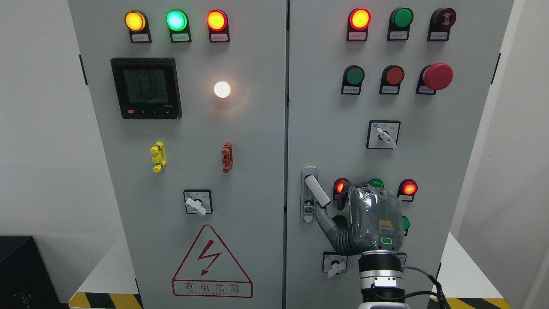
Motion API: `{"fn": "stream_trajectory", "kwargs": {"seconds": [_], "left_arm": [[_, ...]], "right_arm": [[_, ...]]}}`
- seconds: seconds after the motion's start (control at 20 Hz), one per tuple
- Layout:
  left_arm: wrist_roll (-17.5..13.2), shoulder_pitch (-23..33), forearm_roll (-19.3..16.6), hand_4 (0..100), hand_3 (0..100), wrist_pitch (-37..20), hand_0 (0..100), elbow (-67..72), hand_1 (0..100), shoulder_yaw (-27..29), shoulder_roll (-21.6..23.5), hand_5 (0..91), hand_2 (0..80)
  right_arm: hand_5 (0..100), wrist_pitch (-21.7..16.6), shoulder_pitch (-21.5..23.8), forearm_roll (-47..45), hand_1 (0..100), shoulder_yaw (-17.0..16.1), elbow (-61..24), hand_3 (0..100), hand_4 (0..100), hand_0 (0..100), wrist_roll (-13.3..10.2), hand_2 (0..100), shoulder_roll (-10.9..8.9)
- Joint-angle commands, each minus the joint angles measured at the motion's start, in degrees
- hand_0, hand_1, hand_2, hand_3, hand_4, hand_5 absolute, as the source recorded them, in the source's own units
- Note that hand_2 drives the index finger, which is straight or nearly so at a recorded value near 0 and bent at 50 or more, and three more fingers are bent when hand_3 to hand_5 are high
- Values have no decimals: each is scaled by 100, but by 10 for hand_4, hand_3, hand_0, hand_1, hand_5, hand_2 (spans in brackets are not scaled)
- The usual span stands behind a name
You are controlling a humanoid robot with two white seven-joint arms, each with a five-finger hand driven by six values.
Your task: Release door handle
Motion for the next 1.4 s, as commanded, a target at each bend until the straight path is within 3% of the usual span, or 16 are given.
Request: {"fn": "stream_trajectory", "kwargs": {"seconds": [0.0, 1.35], "left_arm": [[-5, 0, 0, 6, 107, 5, 0, 0, 0, 0, 0, 0, 44], [-5, 0, 0, 5, 106, 5, 0, 0, 0, 0, 0, 0, 45]], "right_arm": [[671, 6, -3, -183, 430, -44, -38, 968, 754, 393, 2, 719, 0], [670, -38, -29, -209, 424, -132, -29, 966, 751, 397, -24, 717, -9]]}}
